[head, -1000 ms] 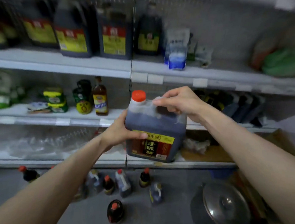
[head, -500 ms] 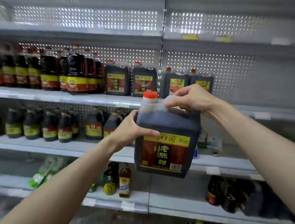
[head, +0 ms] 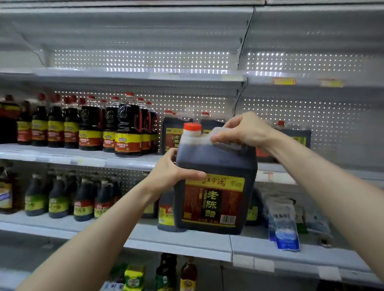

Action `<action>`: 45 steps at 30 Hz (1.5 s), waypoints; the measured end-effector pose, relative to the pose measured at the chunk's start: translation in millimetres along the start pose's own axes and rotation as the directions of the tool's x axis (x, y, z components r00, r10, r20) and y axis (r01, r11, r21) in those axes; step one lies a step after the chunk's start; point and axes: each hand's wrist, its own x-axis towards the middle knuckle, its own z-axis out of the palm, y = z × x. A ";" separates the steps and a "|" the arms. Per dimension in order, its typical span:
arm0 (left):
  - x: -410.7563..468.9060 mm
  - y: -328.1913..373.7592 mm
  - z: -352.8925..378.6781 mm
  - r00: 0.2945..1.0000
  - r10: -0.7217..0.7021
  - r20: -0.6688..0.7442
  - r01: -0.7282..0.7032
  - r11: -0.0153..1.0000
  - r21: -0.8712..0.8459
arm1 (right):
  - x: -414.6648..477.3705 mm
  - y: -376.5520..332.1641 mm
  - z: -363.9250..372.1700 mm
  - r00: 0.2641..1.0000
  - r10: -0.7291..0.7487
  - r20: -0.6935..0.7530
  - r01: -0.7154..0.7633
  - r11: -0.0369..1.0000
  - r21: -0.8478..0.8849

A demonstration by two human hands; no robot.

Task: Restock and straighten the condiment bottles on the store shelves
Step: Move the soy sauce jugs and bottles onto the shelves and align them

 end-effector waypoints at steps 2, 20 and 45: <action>18.0 -11.8 -28.2 1.000 0.018 -0.003 -0.018 1.000 0.008 | 24.6 -4.1 21.1 1.000 0.000 -0.026 0.000 1.000 -0.006; 205.4 -55.4 -205.5 0.991 0.112 0.080 -0.103 0.989 -0.108 | 231.2 -43.5 128.4 0.953 -0.038 -0.302 0.033 0.999 -0.020; 342.7 -116.8 -196.6 0.994 0.112 -0.005 -0.112 0.990 -0.082 | 370.9 45.8 123.9 0.957 -0.052 -0.286 0.036 0.997 -0.062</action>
